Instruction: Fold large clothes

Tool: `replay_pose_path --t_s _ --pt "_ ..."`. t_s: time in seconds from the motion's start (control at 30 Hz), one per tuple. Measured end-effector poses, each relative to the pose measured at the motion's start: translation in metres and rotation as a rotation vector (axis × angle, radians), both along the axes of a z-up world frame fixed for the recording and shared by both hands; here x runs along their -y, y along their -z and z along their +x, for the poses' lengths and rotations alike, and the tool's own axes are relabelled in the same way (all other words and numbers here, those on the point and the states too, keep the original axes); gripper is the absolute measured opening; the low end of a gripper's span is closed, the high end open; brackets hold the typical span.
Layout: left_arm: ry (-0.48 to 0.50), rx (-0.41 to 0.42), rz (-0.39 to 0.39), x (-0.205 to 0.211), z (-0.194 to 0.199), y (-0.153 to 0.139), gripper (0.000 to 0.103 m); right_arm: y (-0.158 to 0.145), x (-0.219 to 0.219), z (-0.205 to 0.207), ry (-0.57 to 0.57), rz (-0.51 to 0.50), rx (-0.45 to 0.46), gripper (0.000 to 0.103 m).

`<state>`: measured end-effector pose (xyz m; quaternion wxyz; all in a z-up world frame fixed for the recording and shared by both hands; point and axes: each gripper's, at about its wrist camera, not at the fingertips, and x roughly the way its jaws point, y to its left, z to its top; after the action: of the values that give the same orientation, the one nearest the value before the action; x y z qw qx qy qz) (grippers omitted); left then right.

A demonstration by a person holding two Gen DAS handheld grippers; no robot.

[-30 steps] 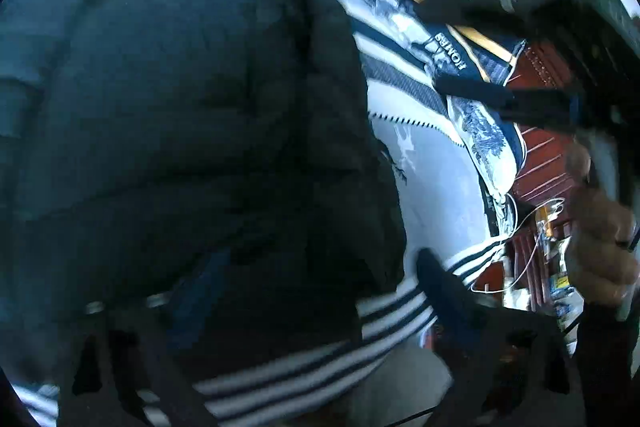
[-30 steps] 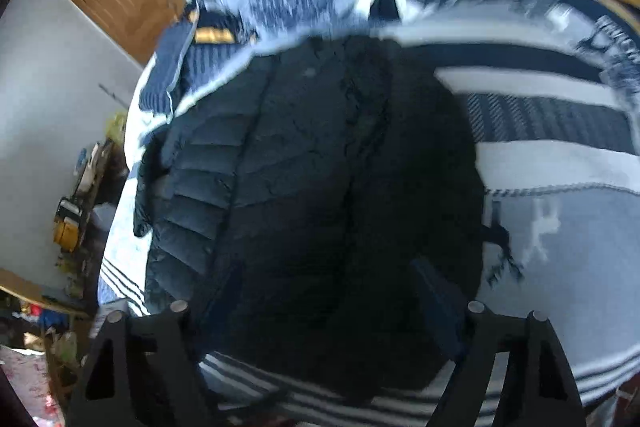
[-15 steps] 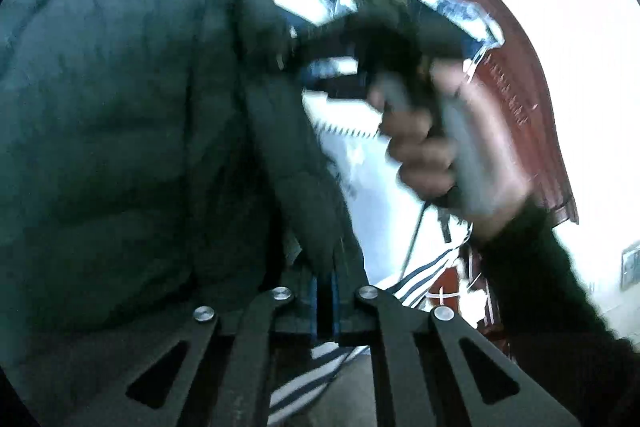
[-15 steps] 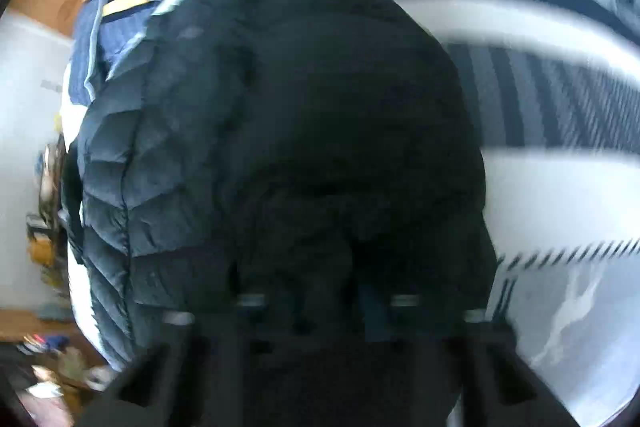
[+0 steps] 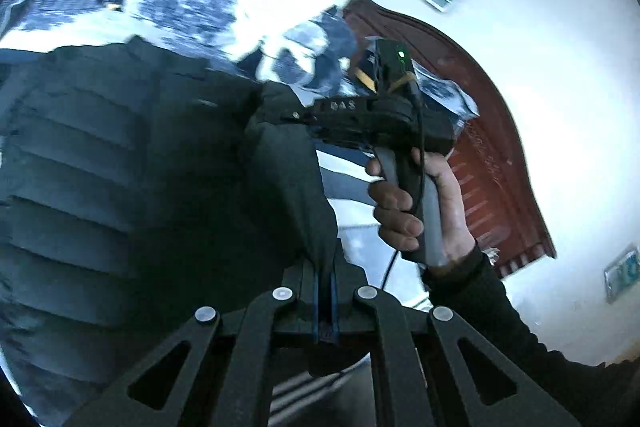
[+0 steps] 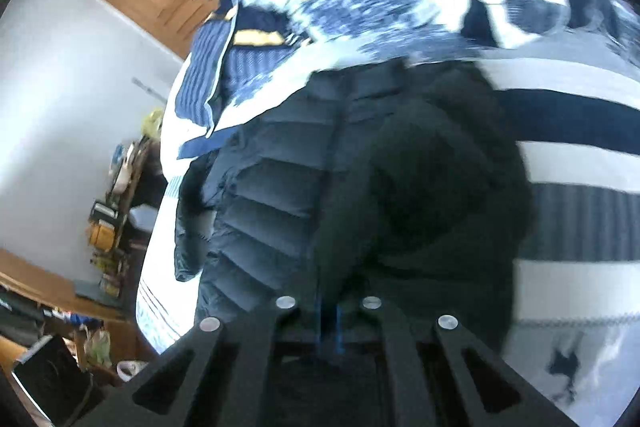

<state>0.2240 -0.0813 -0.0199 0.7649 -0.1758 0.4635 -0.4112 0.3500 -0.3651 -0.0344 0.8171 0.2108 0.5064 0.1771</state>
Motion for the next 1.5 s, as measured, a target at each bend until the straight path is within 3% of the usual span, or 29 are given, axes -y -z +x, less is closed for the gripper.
replay_pose_path --t_s 0.2,0.27,0.33,0.4,0.47,0.5,0.53,0.57,0.6,0.63,0.73,0.83,0.9,1.03,1.13,1.2,1.37,1.43,1.5 --pt "-0.144 -0.06 0.099 -0.065 0.049 0.054 0.004 0.04 -0.057 0.042 -0.073 0.071 -0.014 0.006" --pt "-0.188 -0.123 0.172 -0.078 0.066 0.095 0.005 0.056 -0.058 0.05 -0.08 0.095 -0.018 0.009" --pt "-0.229 -0.14 0.243 -0.087 0.071 0.117 0.01 0.074 -0.062 0.056 -0.074 0.122 -0.032 0.009" --pt "-0.278 -0.132 0.344 -0.095 0.07 0.129 0.022 0.099 -0.066 0.062 -0.054 0.2 -0.057 0.01" --pt "-0.312 -0.09 0.356 -0.101 0.06 0.123 0.031 0.112 -0.068 0.065 -0.049 0.237 -0.085 0.01" --pt "-0.318 -0.068 0.356 -0.103 0.055 0.118 0.042 0.114 -0.07 0.063 -0.059 0.24 -0.075 0.012" --pt "-0.332 -0.018 0.361 -0.104 0.045 0.105 0.053 0.112 -0.069 0.059 -0.069 0.248 -0.054 0.019" --pt "-0.343 0.023 0.371 -0.102 0.038 0.093 0.076 0.106 -0.066 0.052 -0.077 0.27 -0.028 0.027" --pt "-0.359 0.068 0.381 -0.102 0.032 0.082 0.086 0.098 -0.062 0.043 -0.081 0.312 0.003 0.062" --pt "-0.367 0.102 0.391 -0.101 0.036 0.076 0.086 0.091 -0.056 0.035 -0.079 0.341 0.024 0.103" --pt "-0.323 0.164 0.46 -0.085 0.028 0.046 0.086 0.066 -0.031 -0.001 -0.046 0.424 0.106 0.103" --pt "-0.281 0.2 0.414 -0.067 0.022 0.024 0.086 0.045 -0.001 -0.043 0.071 0.377 0.195 0.103" --pt "-0.234 0.204 0.415 -0.038 0.036 0.012 0.086 0.033 0.024 -0.065 0.128 0.359 0.279 0.103" --pt "-0.156 0.211 0.451 0.019 0.086 0.007 0.086 0.03 0.075 -0.07 0.206 0.415 0.299 0.103" --pt "-0.113 0.199 0.478 0.068 0.137 0.009 0.086 0.054 0.115 -0.061 0.318 0.384 0.247 0.102" --pt "-0.072 0.172 0.5 0.104 0.17 0.016 0.086 0.081 0.141 -0.05 0.392 0.467 0.187 0.099" --pt "0.075 0.074 0.606 0.211 0.271 0.073 0.086 0.151 0.163 -0.014 0.439 0.546 0.014 0.065" --pt "0.066 0.039 0.641 0.238 0.304 0.097 0.086 0.173 0.164 -0.003 0.441 0.578 -0.022 0.056" --pt "0.057 -0.037 0.623 0.256 0.333 0.118 0.086 0.191 0.171 0.008 0.476 0.62 -0.074 0.05"
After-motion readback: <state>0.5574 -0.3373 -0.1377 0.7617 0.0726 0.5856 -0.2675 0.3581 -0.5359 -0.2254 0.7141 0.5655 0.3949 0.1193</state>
